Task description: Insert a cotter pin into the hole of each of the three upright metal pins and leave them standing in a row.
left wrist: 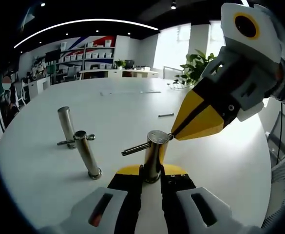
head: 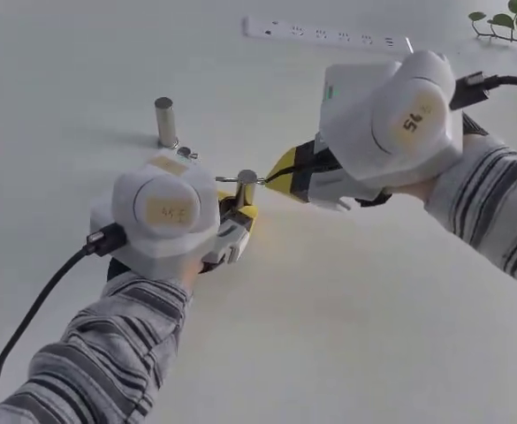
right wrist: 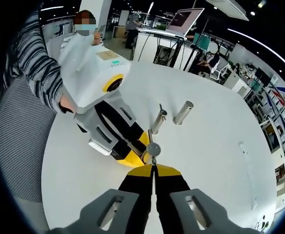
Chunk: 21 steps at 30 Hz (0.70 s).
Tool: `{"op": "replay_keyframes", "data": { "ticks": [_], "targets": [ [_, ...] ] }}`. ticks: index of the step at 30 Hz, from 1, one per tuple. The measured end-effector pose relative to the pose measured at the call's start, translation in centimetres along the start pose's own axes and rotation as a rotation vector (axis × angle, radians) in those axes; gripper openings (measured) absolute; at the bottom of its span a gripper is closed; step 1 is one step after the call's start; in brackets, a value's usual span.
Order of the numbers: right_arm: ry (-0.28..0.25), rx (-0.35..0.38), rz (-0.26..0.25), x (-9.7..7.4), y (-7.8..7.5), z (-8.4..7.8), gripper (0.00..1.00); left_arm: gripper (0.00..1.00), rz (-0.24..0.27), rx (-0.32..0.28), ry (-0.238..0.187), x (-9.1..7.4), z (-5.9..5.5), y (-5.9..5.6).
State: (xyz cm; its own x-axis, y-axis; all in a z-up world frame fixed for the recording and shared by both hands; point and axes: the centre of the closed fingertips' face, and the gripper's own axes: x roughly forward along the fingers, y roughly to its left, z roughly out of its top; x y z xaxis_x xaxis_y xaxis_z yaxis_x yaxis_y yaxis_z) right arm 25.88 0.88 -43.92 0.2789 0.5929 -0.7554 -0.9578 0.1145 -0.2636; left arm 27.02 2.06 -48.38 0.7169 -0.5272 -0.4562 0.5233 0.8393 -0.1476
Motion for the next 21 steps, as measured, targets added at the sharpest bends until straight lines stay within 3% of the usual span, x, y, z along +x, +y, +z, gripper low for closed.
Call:
{"op": "replay_keyframes", "data": {
  "ticks": [15, 21],
  "targets": [
    [-0.005, 0.024, 0.008, 0.37, 0.33, -0.15, 0.0, 0.11, -0.002, 0.004, 0.004, -0.06, 0.01, -0.1],
    [-0.033, 0.147, 0.021, 0.53, 0.33, 0.17, 0.11, 0.16, -0.004, 0.031, 0.035, -0.48, -0.4, 0.33]
  ]
}}
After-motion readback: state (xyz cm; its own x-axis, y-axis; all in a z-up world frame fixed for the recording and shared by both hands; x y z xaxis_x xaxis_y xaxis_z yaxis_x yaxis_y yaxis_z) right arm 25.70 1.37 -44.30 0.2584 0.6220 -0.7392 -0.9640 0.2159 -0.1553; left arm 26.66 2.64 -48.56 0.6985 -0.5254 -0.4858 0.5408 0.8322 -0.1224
